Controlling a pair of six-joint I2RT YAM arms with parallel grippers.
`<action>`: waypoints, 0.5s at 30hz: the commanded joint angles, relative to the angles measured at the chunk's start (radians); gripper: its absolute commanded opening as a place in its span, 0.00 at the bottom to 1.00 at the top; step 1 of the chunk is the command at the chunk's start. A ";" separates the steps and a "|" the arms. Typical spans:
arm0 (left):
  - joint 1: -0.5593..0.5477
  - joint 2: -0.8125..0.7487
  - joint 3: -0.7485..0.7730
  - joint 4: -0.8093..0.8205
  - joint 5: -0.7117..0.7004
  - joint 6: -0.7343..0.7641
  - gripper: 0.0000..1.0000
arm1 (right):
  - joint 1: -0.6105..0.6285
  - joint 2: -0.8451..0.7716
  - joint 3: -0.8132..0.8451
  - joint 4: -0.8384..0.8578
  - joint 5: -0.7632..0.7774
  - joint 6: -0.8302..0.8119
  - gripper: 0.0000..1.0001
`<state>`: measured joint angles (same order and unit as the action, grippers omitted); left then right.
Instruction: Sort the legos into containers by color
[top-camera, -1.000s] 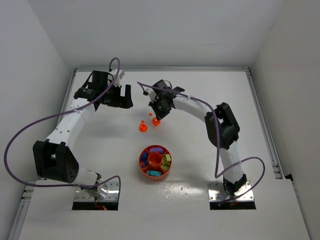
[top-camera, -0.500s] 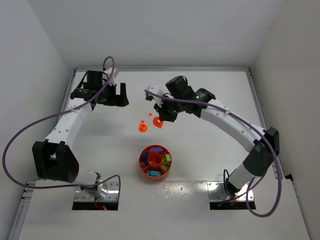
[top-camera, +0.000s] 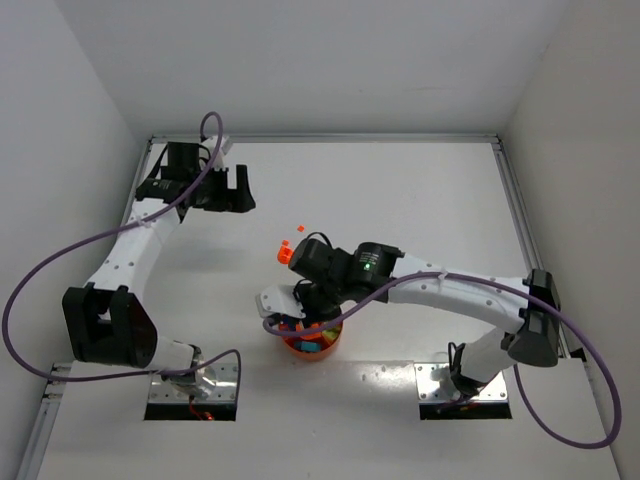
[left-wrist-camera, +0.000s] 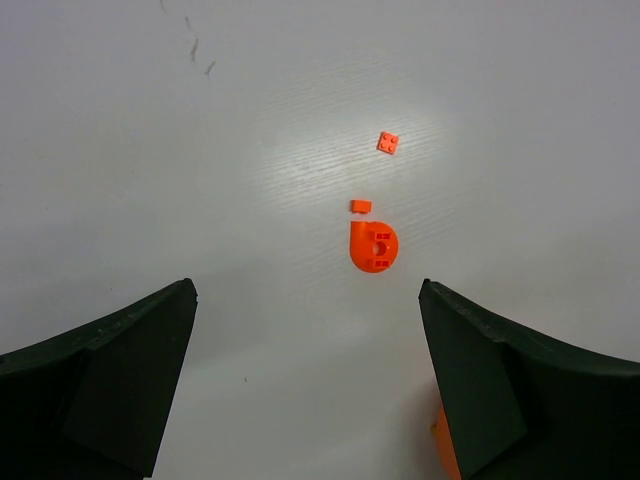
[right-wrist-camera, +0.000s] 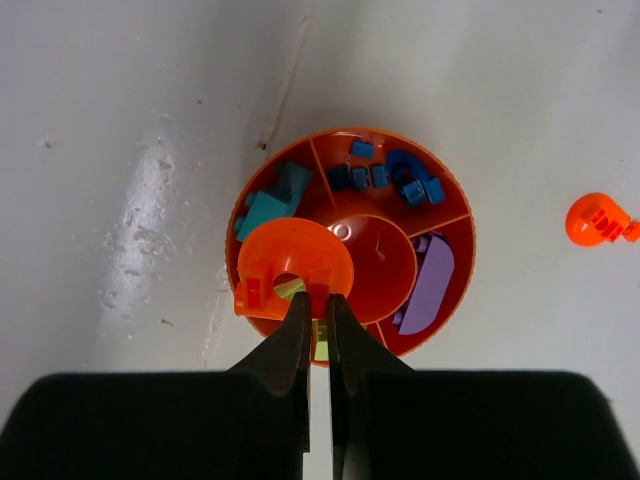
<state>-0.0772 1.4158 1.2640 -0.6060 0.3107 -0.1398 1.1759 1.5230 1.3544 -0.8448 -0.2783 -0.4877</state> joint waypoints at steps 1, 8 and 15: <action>0.022 -0.064 -0.023 0.037 0.016 -0.012 1.00 | 0.030 -0.007 -0.017 0.018 0.057 -0.046 0.00; 0.022 -0.087 -0.043 0.037 0.016 -0.003 1.00 | 0.030 0.040 -0.022 0.067 0.102 -0.037 0.00; 0.022 -0.087 -0.043 0.037 0.016 0.006 1.00 | 0.008 0.058 -0.012 0.067 0.102 -0.028 0.00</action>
<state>-0.0662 1.3563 1.2205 -0.5930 0.3111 -0.1360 1.1866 1.5795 1.3205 -0.8082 -0.1822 -0.5156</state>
